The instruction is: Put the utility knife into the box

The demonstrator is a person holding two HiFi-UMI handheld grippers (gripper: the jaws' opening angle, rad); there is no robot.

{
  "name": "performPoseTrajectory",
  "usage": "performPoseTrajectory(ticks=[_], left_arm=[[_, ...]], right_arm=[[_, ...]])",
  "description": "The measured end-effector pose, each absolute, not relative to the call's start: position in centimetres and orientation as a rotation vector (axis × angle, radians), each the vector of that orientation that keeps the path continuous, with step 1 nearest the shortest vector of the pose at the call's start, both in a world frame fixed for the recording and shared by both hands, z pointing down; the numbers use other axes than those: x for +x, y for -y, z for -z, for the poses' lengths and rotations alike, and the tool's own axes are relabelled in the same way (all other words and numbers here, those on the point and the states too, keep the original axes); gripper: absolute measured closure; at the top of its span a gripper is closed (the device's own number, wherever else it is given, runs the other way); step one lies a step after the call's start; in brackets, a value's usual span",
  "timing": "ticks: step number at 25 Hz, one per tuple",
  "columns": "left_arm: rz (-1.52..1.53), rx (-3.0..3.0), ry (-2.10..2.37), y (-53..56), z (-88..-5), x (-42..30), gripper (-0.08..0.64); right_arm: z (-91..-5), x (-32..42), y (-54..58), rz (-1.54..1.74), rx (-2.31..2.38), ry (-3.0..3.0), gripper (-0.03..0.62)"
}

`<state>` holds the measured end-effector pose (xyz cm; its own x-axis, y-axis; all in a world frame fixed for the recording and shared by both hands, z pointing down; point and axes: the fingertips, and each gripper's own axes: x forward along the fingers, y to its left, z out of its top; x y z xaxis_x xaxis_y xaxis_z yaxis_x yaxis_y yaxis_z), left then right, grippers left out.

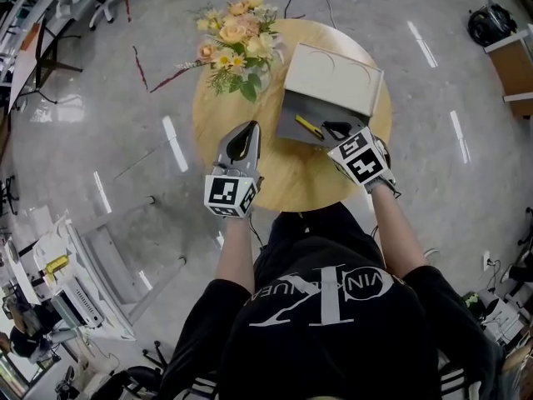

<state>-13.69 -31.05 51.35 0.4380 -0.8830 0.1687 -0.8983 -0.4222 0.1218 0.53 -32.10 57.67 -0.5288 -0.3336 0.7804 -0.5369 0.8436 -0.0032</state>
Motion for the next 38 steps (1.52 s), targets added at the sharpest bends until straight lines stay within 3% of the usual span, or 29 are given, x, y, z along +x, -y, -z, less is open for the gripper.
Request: performPoseTrajectory(ticks=[38], left_arm=[[0.025, 2.629, 1.623, 29.8, -42.0, -14.3, 0.551]], right_arm=[[-43.6, 3.9, 31.6, -0.252, 1.096, 2.541, 0.578]])
